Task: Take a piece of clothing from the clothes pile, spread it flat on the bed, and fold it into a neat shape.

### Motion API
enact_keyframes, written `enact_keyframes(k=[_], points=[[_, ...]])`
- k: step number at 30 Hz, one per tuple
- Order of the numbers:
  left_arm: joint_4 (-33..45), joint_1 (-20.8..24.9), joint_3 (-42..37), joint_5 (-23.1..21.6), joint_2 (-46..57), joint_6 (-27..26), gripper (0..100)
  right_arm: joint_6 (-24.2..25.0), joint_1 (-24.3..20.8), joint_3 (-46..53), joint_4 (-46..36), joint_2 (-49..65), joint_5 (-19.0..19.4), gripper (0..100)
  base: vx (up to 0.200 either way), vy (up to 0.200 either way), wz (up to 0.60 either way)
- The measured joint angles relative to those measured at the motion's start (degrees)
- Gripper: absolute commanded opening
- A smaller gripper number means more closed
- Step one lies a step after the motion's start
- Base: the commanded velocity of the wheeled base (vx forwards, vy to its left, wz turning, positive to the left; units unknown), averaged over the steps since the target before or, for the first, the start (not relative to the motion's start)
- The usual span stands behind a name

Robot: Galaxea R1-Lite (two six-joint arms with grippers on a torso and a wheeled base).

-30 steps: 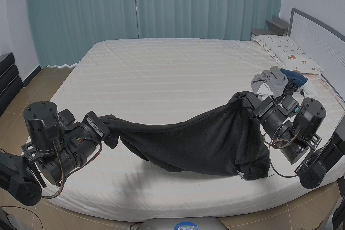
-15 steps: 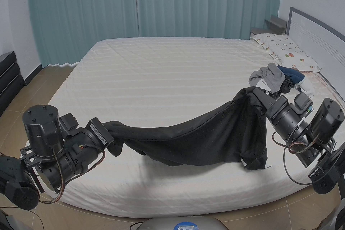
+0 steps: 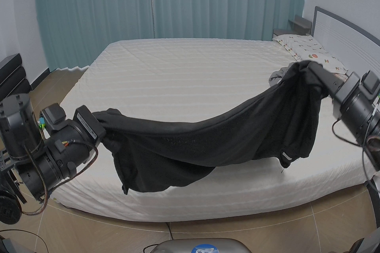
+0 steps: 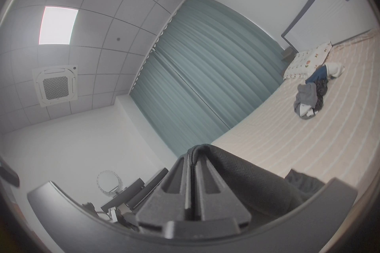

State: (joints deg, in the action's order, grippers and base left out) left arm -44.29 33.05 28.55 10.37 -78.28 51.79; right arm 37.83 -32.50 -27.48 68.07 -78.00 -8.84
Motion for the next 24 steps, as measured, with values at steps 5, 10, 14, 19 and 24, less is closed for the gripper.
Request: enact_keyframes(k=[5, 10, 14, 19, 24], points=[[4.7, -1.9, 5.3, 0.0, 1.6, -0.1, 0, 1.0, 3.8, -10.9, -12.7, 5.1, 1.2, 0, 0.0, 0.0, 0.0], [9.5, -4.0, 10.9, -0.8, 1.2, -0.1, 0, 2.8, 11.2, -23.8, -22.6, 5.9, 4.1, 0, 0.0, 0.0, 0.0], [11.9, -5.4, 14.9, -1.2, -1.3, 0.0, 0, 3.5, 16.7, -32.6, -27.3, 2.3, 5.2, 0, 0.0, 0.0, 0.0], [13.6, -7.1, 19.8, -1.7, -7.0, 0.2, 0, 3.8, 21.2, -42.1, -30.1, -6.4, 5.8, 0, 0.0, 0.0, 0.0], [14.5, -8.8, 25.2, -2.1, -15.0, 0.4, 0, 2.9, 23.6, -47.8, -31.0, -15.7, 5.6, 0, 0.2, 0.0, 0.0]])
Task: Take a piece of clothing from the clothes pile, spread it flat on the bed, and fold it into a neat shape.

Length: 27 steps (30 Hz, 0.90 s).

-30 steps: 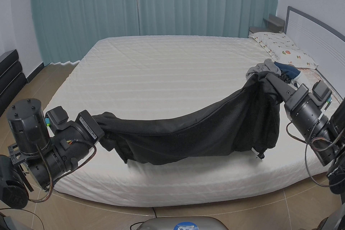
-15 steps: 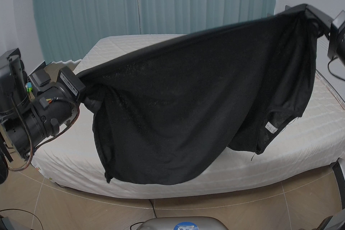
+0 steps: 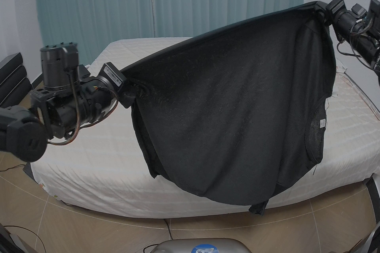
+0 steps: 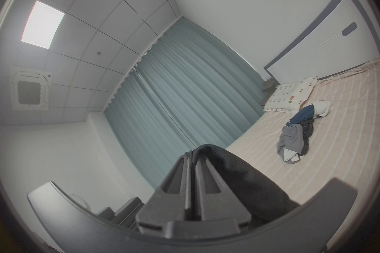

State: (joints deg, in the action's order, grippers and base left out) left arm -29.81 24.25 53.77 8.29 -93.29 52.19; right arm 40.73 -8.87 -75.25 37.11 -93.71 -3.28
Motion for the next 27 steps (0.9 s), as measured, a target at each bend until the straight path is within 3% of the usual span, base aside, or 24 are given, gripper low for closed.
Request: enact_keyframes(k=[10, 22, 27], points=[[0.1, -2.0, 8.7, -0.2, -12.8, 0.1, 0, -2.0, 1.4, -3.9, 6.7, -13.2, -2.2, 0, 0.2, 0.0, 0.0], [0.6, -3.1, 18.3, -0.1, -27.1, 0.1, 0, -5.6, 0.0, -4.3, 17.5, -24.0, -3.5, 0, 0.2, 0.0, 0.0], [0.7, -3.4, 21.0, -0.1, -32.2, 0.1, 0, -8.3, -1.3, -4.5, 20.3, -29.5, -3.6, 0, 0.0, 0.0, 0.0]])
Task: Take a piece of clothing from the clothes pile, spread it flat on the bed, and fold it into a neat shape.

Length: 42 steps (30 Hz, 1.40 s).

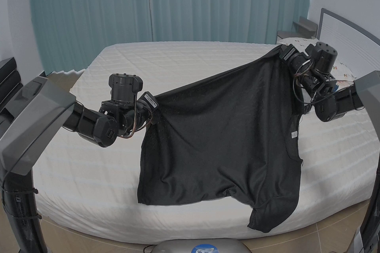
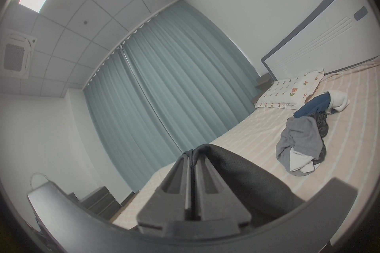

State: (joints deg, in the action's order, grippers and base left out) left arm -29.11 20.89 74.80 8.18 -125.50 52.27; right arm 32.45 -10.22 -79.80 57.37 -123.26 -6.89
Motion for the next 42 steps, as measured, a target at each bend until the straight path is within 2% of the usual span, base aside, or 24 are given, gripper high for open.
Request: enact_keyframes(k=[11, 12, 13, 14, 23, 30, 33, 37, 42], points=[[3.0, -0.5, 8.9, 0.1, -10.7, 1.9, 0, -1.7, -1.1, -6.9, 2.5, -13.8, -5.7, 0, 0.0, 0.0, 0.0], [3.2, -0.5, 9.7, 0.2, -11.7, 2.4, 100, -1.8, -1.1, -7.2, 2.5, -15.1, -5.9, 0, 0.0, 0.0, 0.0], [3.3, -0.5, 10.3, 0.3, -12.6, 2.8, 100, -1.8, -1.1, -7.5, 2.5, -16.2, -6.1, 0, 0.0, 0.0, 0.0], [3.5, -0.5, 11.0, 0.4, -13.5, 3.2, 100, -1.8, -1.0, -7.7, 2.5, -17.3, -6.2, 100, 0.0, 0.0, 0.0], [5.7, -0.6, 14.7, 2.1, -19.8, 4.1, 100, -1.9, -0.7, -5.5, 2.2, -24.5, -5.1, 100, 0.0, 0.0, 0.0], [14.4, -2.2, 18.9, 5.8, -22.5, 4.1, 100, -1.6, 1.2, -0.9, -2.3, -25.8, -4.6, 100, 0.0, 0.0, 0.0], [18.2, -3.2, 20.2, 5.9, -22.9, 4.2, 100, -1.3, 2.7, 1.2, -3.3, -25.5, -3.7, 100, 0.0, 0.0, 0.0], [21.9, -4.3, 21.4, 2.5, -22.4, 4.8, 100, -1.1, 4.3, 4.7, -3.6, -24.1, -1.4, 100, 0.0, 0.0, 0.0], [23.5, -6.4, 23.5, -5.9, -20.1, 11.3, 100, 1.4, 5.6, 11.0, -3.3, -21.1, 2.0, 100, 0.0, 0.0, 0.0]])
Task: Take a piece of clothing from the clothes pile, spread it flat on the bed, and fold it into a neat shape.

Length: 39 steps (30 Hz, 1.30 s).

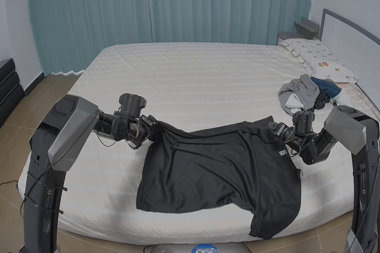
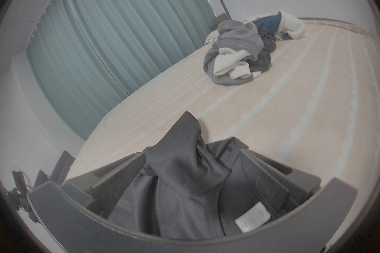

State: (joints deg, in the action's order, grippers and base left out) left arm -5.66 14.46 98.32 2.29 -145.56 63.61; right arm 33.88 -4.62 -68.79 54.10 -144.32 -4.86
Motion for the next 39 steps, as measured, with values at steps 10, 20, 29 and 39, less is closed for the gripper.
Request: enact_keyframes(k=[10, 20, 29, 39], points=[[0.5, -4.4, 4.7, -2.1, 2.2, 7.8, 100, 10.1, 2.7, 13.1, 1.5, 7.0, 5.6, 100, 0.0, 0.0, 0.0], [-2.2, -5.1, -7.1, -5.9, 5.7, 5.5, 100, 11.3, 4.6, 26.9, 8.7, 10.7, 10.4, 100, 0.0, 0.0, 0.0], [-17.1, -3.7, -30.1, -7.6, 13.8, 4.2, 100, 10.3, 6.1, 36.8, 12.3, 13.1, 15.1, 100, 0.0, 0.0, 0.0], [-47.5, -0.5, -57.5, -8.2, 20.3, 3.9, 100, 8.5, 9.3, 49.5, 23.5, 14.9, 24.5, 100, -0.16, 0.0, 0.0]])
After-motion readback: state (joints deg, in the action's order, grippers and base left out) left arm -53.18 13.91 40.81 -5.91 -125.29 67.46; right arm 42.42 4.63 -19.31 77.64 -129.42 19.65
